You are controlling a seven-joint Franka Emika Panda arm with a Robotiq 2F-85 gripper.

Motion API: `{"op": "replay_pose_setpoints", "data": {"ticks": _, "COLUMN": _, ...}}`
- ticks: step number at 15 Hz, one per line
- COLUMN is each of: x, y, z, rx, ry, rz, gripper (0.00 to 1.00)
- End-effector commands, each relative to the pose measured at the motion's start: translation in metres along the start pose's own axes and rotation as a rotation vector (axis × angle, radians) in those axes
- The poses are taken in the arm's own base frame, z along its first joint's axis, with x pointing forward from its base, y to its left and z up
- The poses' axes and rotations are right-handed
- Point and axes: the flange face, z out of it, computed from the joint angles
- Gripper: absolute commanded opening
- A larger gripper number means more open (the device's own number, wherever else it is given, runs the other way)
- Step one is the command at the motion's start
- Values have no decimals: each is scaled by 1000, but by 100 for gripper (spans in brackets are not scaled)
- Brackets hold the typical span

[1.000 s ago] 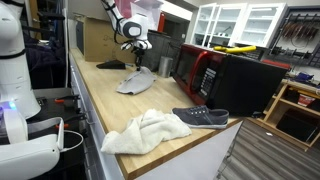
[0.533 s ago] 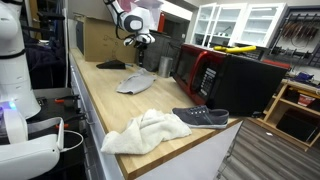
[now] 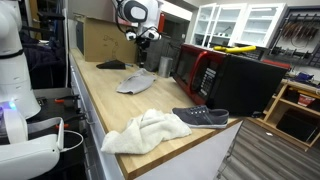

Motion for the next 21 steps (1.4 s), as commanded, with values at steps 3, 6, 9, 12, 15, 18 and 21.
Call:
{"op": "replay_pose_setpoints", "data": {"ticks": 3, "x": -5, "y": 46, "z": 51, "rx": -114, "ry": -62, "rz": -58, "gripper": 58}}
{"op": "replay_pose_setpoints", "data": {"ticks": 6, "x": -5, "y": 55, "z": 81, "rx": -169, "ry": -77, "rz": -87, "gripper": 35}}
{"op": "replay_pose_setpoints", "data": {"ticks": 9, "x": -6, "y": 56, "z": 101, "rx": -196, "ry": -81, "rz": -111, "gripper": 14}}
{"op": "replay_pose_setpoints", "data": {"ticks": 12, "x": -19, "y": 46, "z": 100, "rx": -199, "ry": -106, "rz": -132, "gripper": 0}}
{"op": "replay_pose_setpoints", "data": {"ticks": 15, "x": -40, "y": 45, "z": 104, "rx": -243, "ry": -164, "rz": -182, "gripper": 0}}
{"op": "replay_pose_setpoints", "data": {"ticks": 18, "x": -62, "y": 46, "z": 104, "rx": -282, "ry": -215, "rz": -225, "gripper": 0}}
{"op": "replay_pose_setpoints", "data": {"ticks": 21, "x": -82, "y": 43, "z": 102, "rx": -278, "ry": -252, "rz": -265, "gripper": 0}}
